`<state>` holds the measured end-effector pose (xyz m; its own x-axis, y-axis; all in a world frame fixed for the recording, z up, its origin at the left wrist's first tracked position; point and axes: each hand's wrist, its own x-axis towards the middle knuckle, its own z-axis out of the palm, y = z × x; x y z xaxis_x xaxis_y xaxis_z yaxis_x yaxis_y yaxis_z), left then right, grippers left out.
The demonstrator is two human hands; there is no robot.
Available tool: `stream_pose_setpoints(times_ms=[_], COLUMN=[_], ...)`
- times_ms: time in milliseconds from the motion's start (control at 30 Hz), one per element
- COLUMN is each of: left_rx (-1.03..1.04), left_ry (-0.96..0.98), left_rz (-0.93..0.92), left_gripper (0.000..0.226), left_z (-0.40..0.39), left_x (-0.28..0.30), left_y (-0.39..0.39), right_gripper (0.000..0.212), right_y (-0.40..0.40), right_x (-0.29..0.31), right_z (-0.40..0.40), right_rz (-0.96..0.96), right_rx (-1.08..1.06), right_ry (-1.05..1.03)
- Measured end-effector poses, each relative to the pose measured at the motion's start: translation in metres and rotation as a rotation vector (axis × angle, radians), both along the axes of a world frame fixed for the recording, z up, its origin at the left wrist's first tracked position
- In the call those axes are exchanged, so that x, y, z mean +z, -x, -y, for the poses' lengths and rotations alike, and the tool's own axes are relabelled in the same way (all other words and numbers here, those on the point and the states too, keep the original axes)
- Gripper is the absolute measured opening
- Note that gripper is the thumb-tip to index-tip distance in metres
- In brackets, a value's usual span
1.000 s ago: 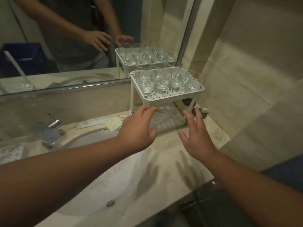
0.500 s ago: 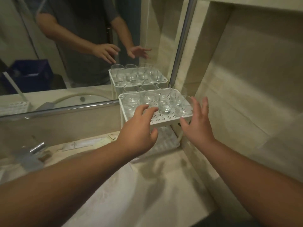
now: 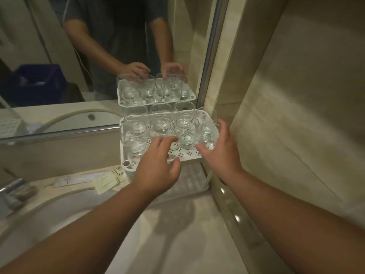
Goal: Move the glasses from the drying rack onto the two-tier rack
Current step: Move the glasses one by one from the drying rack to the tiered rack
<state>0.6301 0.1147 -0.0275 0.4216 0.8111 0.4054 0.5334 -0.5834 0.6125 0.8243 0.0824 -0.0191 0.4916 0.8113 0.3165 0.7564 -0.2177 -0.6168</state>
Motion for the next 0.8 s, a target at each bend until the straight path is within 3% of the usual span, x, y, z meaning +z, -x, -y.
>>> stream_pose_setpoints(times_ms=[200, 533, 800], left_rx=[-0.011, -0.002, -0.113], left_ry=[-0.027, 0.015, -0.029], left_rz=[0.054, 0.073, 0.101], left_gripper=[0.041, 0.048, 0.059], left_z=[0.0, 0.0, 0.005], left_x=[-0.005, -0.004, -0.002], left_y=[0.002, 0.005, 0.013], right_gripper=[0.1, 0.1, 0.096], right_y=[0.001, 0.014, 0.041], right_x=[-0.003, 0.012, 0.036], right_z=[-0.006, 0.01, 0.041], right_rz=[-0.03, -0.102, -0.129], right_rx=[-0.056, -0.112, -0.066], right_ry=[-0.033, -0.179, -0.27])
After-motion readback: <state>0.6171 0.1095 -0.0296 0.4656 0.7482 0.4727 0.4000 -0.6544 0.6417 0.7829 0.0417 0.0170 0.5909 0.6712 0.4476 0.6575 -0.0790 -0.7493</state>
